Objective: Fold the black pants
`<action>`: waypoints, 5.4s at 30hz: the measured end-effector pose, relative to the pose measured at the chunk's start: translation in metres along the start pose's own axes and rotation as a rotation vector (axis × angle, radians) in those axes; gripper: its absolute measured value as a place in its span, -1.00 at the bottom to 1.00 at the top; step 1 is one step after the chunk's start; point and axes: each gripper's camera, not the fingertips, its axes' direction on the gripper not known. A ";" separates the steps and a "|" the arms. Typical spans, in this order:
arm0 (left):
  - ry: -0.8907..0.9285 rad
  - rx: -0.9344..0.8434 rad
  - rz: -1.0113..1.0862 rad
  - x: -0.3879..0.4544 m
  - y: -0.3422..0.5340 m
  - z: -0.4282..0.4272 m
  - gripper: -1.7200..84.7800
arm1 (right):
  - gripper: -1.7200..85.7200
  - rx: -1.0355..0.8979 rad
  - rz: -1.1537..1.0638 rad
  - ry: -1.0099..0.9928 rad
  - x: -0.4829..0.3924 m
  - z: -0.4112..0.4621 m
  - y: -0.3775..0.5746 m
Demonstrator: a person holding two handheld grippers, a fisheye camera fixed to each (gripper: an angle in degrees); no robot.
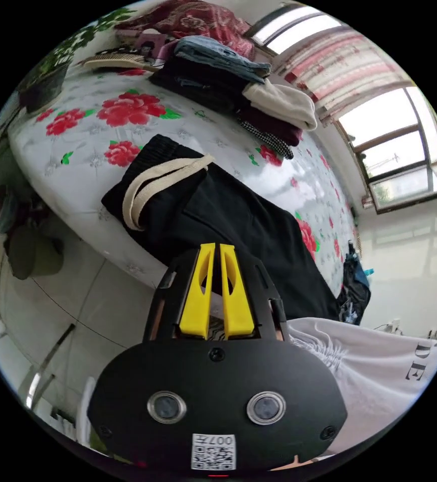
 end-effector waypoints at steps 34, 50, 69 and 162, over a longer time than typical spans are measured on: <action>0.386 0.204 -0.371 -0.168 -0.020 -0.063 -0.75 | -0.83 -0.832 -1.374 0.091 -0.318 0.295 0.222; 0.494 0.254 -0.418 -0.235 -0.053 -0.055 -0.51 | -0.81 -0.838 -1.040 -0.081 -0.316 0.294 0.207; 0.558 0.173 0.173 -0.076 -0.107 -0.066 -0.81 | -0.79 -0.569 -0.861 -0.077 -0.304 0.224 0.137; -0.419 -0.474 1.030 0.253 -0.109 0.466 -0.98 | -0.86 -0.659 -0.916 0.727 -0.328 0.237 0.209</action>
